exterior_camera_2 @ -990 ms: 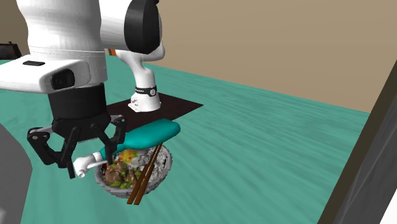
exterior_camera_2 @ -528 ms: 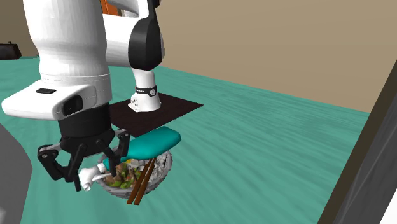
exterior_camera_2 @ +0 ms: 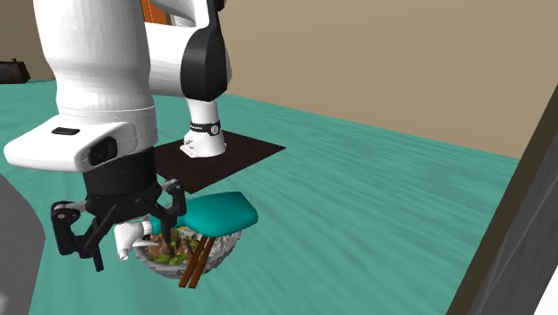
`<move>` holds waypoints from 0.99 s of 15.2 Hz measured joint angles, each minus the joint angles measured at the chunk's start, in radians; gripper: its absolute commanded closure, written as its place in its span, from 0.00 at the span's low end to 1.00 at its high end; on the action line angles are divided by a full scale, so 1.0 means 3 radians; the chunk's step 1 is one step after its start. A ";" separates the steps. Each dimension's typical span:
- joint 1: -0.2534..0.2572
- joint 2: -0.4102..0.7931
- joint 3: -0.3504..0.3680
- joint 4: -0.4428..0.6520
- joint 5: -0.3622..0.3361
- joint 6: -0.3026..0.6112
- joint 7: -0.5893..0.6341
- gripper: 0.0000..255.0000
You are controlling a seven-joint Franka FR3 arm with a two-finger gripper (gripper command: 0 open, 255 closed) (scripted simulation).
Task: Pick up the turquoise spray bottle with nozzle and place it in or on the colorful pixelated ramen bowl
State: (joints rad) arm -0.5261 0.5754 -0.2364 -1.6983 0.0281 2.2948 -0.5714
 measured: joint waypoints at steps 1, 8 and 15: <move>0.0000 0.0000 0.0000 0.0000 0.0000 0.0000 0.0000 0.00; 0.0039 -0.0175 -0.0021 0.0079 -0.0038 -0.0249 0.0027 0.00; 0.0050 -0.0245 -0.0029 0.0065 -0.0051 -0.0308 0.0031 0.00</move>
